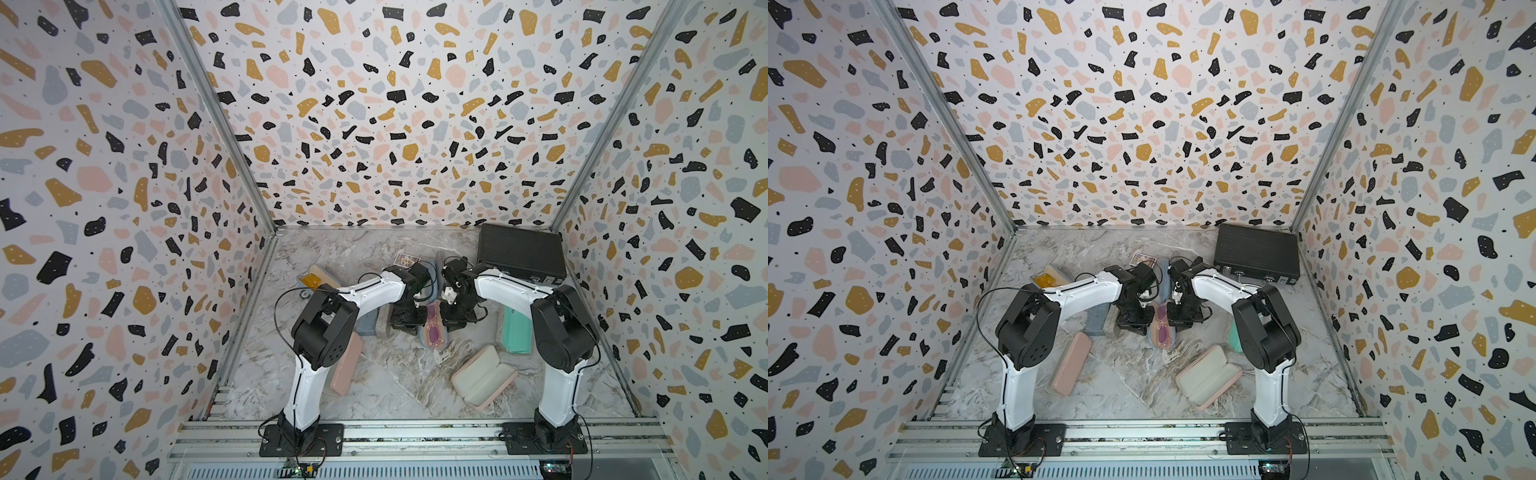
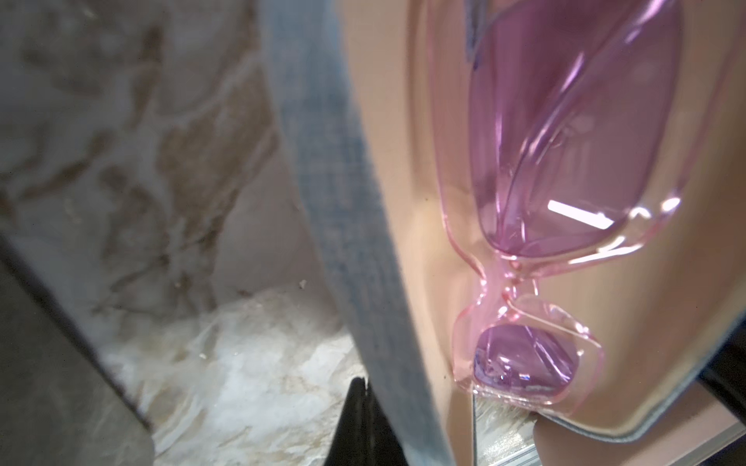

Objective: Close the glasses case
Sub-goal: Close the glasses case at the center of the board.

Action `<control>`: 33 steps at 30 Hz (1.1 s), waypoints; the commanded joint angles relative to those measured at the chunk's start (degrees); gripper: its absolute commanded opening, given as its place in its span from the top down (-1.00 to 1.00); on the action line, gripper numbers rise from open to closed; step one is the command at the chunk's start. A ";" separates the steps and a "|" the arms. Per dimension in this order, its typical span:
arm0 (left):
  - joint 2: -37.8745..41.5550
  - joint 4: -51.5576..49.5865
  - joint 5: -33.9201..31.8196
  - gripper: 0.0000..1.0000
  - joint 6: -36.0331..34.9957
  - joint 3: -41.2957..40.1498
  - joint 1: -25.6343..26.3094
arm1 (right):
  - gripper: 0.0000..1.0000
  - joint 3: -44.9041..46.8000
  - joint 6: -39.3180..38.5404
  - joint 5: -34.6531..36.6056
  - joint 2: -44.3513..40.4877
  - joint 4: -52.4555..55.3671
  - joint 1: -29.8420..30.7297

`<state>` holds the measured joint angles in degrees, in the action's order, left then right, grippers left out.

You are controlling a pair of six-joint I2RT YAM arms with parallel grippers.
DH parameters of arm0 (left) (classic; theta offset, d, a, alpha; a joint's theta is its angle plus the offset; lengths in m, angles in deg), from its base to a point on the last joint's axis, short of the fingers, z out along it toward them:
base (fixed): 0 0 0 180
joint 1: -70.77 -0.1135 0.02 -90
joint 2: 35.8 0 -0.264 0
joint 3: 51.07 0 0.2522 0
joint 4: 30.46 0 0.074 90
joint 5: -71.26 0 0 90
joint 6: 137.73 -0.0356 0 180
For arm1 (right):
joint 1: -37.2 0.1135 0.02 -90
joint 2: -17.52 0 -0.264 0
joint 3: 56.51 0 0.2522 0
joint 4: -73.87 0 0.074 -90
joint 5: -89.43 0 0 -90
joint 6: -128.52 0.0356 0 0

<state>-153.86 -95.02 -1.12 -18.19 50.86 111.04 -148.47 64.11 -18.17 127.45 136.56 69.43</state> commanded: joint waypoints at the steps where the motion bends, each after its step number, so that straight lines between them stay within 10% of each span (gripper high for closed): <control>1: -0.53 -1.33 0.65 1.00 -1.15 2.40 0.59 | 0.97 -2.44 -2.32 -3.23 -0.55 1.70 0.86; 33: -0.94 -3.01 0.04 1.00 -3.31 7.73 3.96 | 0.94 -8.20 -6.89 -10.26 2.48 5.39 3.46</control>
<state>-154.23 -102.08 -4.81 -20.03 55.53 112.63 -153.21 58.53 -23.37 130.20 144.28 71.13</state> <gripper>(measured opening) 0.047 0.041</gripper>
